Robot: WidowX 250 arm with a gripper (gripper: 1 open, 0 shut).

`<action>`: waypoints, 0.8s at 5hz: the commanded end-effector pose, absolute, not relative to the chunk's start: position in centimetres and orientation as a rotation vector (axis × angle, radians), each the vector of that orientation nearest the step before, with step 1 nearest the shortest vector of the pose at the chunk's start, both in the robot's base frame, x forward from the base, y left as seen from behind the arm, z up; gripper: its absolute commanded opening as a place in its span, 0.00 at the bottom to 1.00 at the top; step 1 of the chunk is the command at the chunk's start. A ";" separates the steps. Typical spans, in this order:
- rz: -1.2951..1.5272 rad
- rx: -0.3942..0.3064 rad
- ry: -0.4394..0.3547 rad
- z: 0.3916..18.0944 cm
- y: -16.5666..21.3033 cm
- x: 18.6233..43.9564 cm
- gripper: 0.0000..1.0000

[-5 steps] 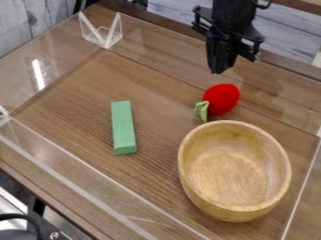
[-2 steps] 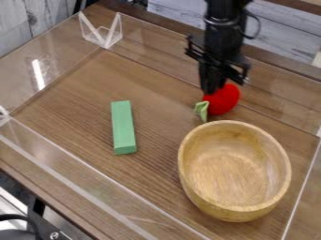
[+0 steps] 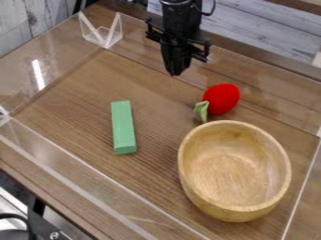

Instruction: Move the red object to the left side of the table

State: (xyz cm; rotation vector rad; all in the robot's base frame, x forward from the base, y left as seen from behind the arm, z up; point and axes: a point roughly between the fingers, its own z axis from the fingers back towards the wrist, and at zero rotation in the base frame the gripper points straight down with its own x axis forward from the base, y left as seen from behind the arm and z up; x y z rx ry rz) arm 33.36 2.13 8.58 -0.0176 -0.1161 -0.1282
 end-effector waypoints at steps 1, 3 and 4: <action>-0.129 -0.022 -0.148 8.7 0.5 33.9 1.00; -0.337 -0.052 -0.141 6.6 -4.7 34.7 1.00; -0.363 -0.053 -0.142 5.4 -4.8 35.2 0.00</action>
